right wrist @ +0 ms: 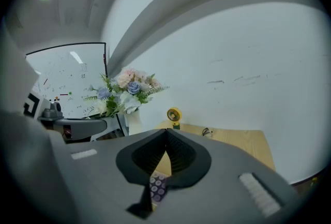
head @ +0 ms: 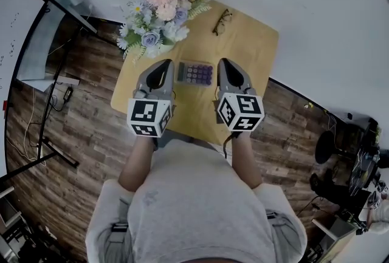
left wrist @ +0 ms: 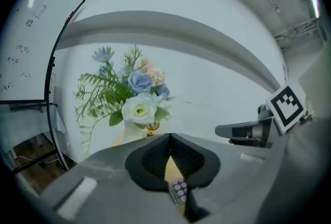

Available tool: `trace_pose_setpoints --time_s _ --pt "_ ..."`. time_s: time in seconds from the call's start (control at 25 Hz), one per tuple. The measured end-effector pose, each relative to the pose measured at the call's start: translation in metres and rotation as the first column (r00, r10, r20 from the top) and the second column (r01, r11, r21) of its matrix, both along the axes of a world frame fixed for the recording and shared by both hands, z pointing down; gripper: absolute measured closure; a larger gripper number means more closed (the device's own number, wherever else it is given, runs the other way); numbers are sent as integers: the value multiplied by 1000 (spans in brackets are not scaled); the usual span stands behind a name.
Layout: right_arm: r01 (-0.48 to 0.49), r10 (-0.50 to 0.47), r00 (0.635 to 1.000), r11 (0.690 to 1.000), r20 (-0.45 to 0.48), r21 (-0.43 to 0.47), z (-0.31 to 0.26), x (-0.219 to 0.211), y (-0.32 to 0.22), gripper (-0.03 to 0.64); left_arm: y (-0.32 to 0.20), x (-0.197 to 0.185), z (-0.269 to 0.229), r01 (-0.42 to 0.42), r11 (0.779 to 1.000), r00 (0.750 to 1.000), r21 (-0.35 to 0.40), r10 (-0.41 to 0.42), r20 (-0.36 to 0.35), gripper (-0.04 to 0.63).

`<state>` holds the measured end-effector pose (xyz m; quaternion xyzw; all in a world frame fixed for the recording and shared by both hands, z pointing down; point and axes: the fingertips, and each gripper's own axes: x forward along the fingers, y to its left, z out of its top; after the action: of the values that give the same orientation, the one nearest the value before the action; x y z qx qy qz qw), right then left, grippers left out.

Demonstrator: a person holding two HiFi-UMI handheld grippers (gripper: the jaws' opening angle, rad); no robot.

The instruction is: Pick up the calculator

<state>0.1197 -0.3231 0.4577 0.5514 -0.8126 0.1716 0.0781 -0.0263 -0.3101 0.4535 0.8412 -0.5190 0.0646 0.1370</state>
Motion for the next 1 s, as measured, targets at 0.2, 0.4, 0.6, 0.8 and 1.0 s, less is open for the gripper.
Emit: trace_pose_setpoints --time_s 0.2,0.4,0.6,0.8,1.0 --pt "8 -9 1000 996 -13 -94 33 0 -4 615 -6 -2 39 11 993 1000 -113 -10 11 591" --pt "12 -16 1000 983 -22 -183 63 1 -3 615 -8 -1 73 6 978 1000 -209 -1 26 591" --pt "10 -16 1000 962 -21 -272 91 4 -1 614 -7 6 104 -15 954 999 -300 27 36 590" --pt "-12 2 1000 933 -27 -361 123 10 2 612 -7 10 131 -28 927 998 -375 47 43 590" --pt "-7 8 1000 899 -1 -438 146 10 6 586 -5 12 155 -33 896 997 -443 58 42 558"
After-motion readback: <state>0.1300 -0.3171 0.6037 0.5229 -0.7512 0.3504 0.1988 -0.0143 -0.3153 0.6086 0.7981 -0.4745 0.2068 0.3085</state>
